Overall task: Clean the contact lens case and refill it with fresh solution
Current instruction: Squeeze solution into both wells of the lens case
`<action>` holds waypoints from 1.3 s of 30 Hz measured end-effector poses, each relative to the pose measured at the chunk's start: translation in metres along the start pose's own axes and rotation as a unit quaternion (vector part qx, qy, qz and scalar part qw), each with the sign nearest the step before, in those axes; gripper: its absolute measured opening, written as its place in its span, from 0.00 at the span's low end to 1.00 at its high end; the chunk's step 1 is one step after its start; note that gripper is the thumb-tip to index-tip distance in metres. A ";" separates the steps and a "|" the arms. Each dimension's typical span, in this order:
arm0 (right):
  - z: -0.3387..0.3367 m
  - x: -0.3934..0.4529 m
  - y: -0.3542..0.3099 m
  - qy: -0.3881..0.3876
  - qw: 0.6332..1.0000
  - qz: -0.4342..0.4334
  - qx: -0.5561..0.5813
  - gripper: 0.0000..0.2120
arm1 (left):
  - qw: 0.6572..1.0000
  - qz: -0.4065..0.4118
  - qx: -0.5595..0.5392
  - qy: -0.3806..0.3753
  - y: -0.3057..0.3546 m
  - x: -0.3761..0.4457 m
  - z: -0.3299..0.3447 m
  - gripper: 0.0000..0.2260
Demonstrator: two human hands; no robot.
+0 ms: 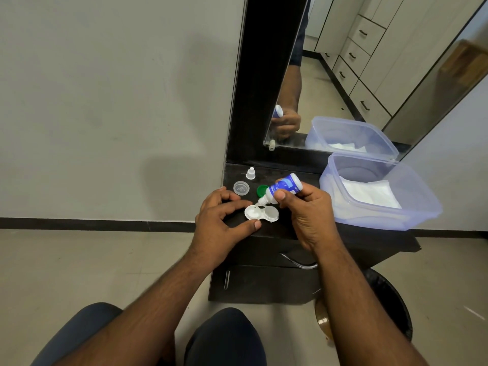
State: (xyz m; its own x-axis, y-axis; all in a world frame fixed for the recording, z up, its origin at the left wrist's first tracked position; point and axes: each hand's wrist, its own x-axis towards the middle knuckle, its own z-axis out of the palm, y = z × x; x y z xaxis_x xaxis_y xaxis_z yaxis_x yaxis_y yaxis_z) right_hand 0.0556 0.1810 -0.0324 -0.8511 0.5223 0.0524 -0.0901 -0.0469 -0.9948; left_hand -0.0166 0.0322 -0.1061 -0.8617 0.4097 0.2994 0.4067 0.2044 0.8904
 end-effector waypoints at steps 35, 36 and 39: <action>-0.004 0.007 0.011 0.021 1.000 0.014 0.011 0.15 | 1.000 -0.006 0.008 -0.001 -0.002 -0.002 0.000 0.20; -0.004 0.007 0.011 0.021 1.000 0.014 0.008 0.15 | 1.000 -0.006 0.009 -0.001 -0.002 -0.001 0.000 0.20; -0.005 0.007 0.011 0.023 1.000 0.014 -0.001 0.16 | 1.000 -0.004 0.009 -0.001 -0.002 -0.001 0.000 0.21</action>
State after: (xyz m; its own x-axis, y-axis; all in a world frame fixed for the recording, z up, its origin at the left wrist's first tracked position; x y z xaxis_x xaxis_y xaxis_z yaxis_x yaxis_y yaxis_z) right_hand 0.0506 0.1881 -0.0438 -0.8290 0.5589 0.0196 -0.0644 -0.0606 -0.9961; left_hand -0.0167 0.0312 -0.1085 -0.8644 0.4104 0.2905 0.4046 0.2247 0.8865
